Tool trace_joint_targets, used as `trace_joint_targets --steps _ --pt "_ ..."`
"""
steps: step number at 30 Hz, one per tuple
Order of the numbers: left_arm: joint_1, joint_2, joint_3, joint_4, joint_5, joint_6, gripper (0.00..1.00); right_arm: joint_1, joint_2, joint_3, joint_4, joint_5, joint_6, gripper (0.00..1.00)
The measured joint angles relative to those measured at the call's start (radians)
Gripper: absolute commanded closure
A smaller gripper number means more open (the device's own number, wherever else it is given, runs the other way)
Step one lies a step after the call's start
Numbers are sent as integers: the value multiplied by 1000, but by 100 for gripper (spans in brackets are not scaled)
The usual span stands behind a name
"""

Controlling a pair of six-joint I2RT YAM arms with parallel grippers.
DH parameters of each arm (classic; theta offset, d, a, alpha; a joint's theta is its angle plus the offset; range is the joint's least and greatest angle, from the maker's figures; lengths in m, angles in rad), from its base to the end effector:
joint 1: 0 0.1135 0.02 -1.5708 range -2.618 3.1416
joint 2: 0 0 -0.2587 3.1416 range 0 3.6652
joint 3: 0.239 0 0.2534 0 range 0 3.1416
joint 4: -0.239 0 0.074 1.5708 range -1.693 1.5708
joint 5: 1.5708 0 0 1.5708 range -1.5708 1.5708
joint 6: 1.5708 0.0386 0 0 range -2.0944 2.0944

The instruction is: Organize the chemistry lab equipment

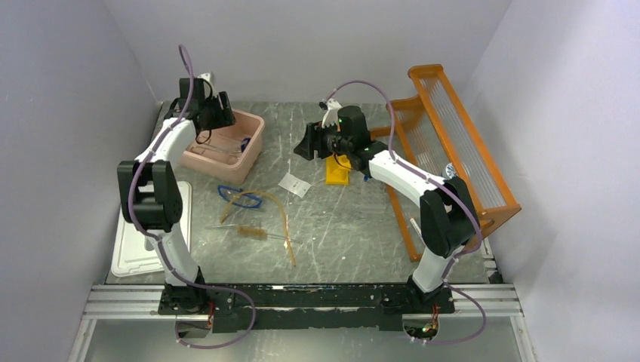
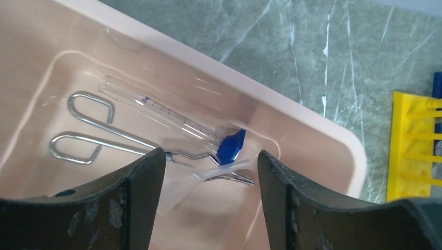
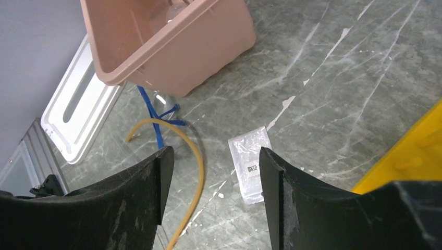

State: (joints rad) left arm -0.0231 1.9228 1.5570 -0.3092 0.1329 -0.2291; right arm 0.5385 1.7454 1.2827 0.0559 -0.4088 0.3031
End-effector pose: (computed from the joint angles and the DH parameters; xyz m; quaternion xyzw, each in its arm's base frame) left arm 0.4480 -0.0155 0.2541 -0.0639 0.8976 -0.1137 0.4212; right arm 0.3463 0.2247 0.2688 -0.2069 0.7992 0.3746 0.4220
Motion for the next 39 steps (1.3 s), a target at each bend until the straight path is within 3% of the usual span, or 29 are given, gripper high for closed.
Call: trace_joint_targets --steps 7,13,19,33,39 --pt "0 -122 0 -44 -37 -15 31 34 -4 0 -28 63 2 37" --pt "0 -273 -64 -87 -22 -55 34 132 -3 0 -76 152 -27 41" --pt "0 -435 -202 -144 29 -100 35 264 66 0 -85 232 -64 60" --pt "-8 -724 -404 -272 116 -83 34 335 312 93 -151 335 3 60" --pt "-32 -731 -422 -275 142 -73 35 360 327 108 -178 387 -24 63"
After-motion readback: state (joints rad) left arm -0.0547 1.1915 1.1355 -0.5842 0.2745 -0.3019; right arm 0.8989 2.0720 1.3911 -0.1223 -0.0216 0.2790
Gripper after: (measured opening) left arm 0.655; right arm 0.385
